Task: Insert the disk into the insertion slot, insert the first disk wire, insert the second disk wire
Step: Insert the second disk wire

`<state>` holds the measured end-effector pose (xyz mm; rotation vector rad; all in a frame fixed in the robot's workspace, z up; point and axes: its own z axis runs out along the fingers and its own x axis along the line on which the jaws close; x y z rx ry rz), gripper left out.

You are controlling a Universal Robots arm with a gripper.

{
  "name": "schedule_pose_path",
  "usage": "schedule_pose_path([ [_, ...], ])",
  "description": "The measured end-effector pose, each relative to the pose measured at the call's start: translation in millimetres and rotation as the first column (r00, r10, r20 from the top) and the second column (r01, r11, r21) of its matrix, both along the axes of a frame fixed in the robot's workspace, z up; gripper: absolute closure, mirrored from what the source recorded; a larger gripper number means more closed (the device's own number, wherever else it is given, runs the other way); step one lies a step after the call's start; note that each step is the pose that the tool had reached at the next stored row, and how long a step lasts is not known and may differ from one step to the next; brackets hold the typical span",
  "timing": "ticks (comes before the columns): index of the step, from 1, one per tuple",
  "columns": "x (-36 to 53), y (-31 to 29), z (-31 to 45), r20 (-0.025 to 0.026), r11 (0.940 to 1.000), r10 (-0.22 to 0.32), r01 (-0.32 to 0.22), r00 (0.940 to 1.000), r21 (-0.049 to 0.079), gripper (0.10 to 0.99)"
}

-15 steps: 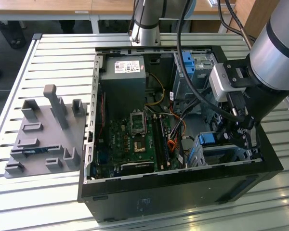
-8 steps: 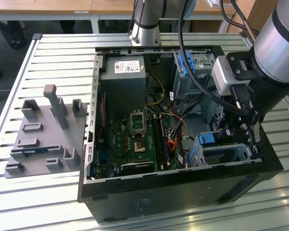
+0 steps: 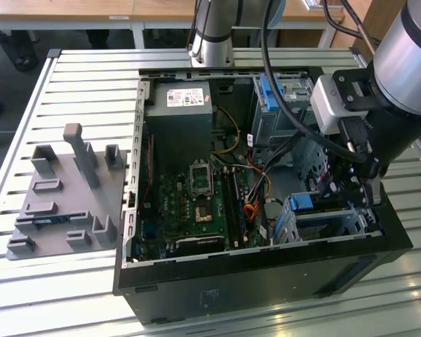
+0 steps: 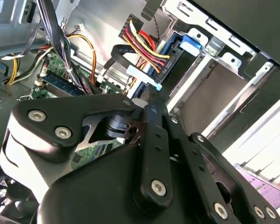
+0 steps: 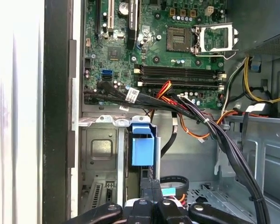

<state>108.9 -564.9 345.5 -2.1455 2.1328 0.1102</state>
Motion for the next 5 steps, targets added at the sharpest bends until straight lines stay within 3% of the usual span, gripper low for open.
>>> schedule_pose_path([
  [5, 0.0, 0.0, 1.1, 0.0, 1.0, 0.0, 0.0, 1.0, 0.0, 0.98],
])
